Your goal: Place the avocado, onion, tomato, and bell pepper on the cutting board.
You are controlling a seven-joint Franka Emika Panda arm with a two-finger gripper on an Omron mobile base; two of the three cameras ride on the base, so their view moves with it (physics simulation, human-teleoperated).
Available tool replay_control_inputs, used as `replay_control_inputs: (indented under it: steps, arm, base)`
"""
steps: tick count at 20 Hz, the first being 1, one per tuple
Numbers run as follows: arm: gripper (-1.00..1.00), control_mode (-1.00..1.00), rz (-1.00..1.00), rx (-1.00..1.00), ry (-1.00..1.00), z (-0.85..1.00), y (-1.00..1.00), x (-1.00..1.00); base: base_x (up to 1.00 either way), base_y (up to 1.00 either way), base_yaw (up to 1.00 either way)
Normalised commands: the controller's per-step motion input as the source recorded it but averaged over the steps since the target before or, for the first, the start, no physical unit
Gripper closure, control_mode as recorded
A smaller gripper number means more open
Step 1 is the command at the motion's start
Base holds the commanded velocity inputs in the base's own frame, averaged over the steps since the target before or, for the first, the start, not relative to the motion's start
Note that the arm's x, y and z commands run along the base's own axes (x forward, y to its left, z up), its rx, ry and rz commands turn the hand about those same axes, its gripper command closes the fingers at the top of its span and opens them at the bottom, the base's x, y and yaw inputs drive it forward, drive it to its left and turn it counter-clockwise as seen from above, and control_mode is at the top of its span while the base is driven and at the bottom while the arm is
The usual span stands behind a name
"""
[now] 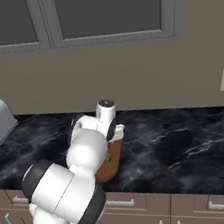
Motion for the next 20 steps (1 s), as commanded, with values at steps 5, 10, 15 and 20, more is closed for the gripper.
replay_control_inputs:
  steps: [5, 10, 15, 20]
  arm:
    - [-1.0, -1.0, 0.2, 0.0, 0.0, 0.0, -0.14, 0.57]
    - [-1.0, -1.0, 0.18, 0.0, 0.0, 0.06, -0.25, 0.18]
    - [-1.0, -1.0, 0.15, 0.0, -0.03, 0.28, -0.18, -0.13]
    - [-1.0, -1.0, 0.15, 0.0, -0.09, 0.8, -0.06, -0.16]
  base:
    - [0.0, 0.0, 0.0]
    - [0.0, 0.0, 0.0]
    - [0.0, 0.0, 0.0]
    - [0.0, 0.0, 0.0]
